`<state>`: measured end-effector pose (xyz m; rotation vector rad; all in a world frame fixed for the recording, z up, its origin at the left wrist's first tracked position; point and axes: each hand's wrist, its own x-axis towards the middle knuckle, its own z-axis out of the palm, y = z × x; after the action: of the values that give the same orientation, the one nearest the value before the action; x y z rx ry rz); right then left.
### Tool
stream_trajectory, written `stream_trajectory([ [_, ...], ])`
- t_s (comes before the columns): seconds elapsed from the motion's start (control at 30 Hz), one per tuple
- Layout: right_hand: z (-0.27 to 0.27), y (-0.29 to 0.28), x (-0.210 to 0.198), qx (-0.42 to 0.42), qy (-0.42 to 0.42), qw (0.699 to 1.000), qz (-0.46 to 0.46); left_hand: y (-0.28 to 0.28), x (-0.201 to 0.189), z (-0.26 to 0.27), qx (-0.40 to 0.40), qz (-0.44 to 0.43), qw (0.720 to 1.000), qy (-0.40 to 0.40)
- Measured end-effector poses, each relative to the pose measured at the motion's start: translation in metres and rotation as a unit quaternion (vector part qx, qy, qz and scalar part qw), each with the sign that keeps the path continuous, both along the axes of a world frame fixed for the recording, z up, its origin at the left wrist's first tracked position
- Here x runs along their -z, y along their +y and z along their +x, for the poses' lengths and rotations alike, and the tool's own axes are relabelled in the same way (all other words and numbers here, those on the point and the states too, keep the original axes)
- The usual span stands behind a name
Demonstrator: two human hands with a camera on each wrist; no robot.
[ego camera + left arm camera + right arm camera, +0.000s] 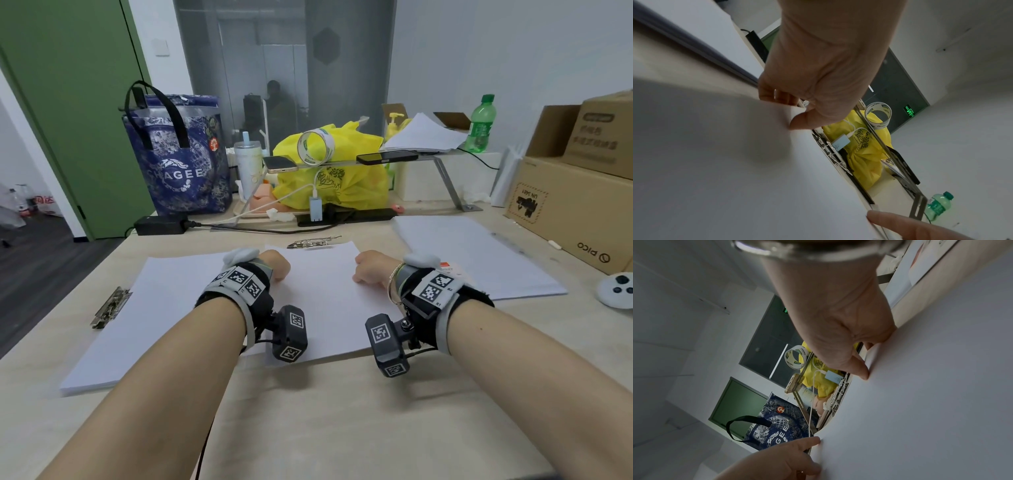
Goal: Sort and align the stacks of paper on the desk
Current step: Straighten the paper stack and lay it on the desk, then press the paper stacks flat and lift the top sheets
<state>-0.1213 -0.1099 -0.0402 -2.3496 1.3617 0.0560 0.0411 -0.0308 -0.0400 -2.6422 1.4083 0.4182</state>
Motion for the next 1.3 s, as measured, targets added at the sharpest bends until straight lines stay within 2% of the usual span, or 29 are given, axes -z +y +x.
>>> stream_trajectory([
  [0.1, 0.0, -0.004, 0.001, -0.015, 0.048, 0.999, 0.016, 0.002, -0.009, -0.005, -0.033, -0.005, 0.999, 0.019],
  [0.27, 0.005, -0.01, 0.007, -0.01, 0.063, 0.998, -0.006, -0.002, -0.009, 0.004, -0.05, 0.004, 0.997, 0.051],
  [0.4, 0.006, -0.013, 0.007, -0.012, 0.072, 0.997, -0.006, -0.005, -0.012, 0.007, -0.044, 0.043, 0.997, 0.049],
  [0.57, 0.008, -0.017, -0.002, -0.022, 0.092, 0.995, 0.019, -0.004, -0.013, 0.012, -0.022, 0.049, 0.998, 0.035],
  [0.73, 0.019, -0.031, -0.024, 0.014, -0.02, 0.999, -0.03, -0.005, -0.013, 0.019, -0.013, 0.045, 0.998, 0.029],
  [0.83, 0.032, -0.039, -0.035, 0.002, -0.031, 0.999, -0.016, -0.008, -0.012, 0.023, -0.004, 0.042, 0.999, 0.023],
  [1.0, 0.044, -0.052, -0.026, 0.016, -0.042, 0.999, 0.016, -0.012, -0.01, 0.025, -0.007, 0.038, 0.999, 0.033],
  [1.1, 0.054, -0.056, -0.018, 0.054, -0.115, 0.99, 0.057, -0.013, -0.009, 0.026, -0.004, 0.035, 0.999, 0.029],
  [1.3, 0.073, -0.061, -0.018, 0.111, -0.198, 0.973, 0.024, -0.018, -0.012, 0.027, 0.002, 0.051, 0.998, 0.026],
])
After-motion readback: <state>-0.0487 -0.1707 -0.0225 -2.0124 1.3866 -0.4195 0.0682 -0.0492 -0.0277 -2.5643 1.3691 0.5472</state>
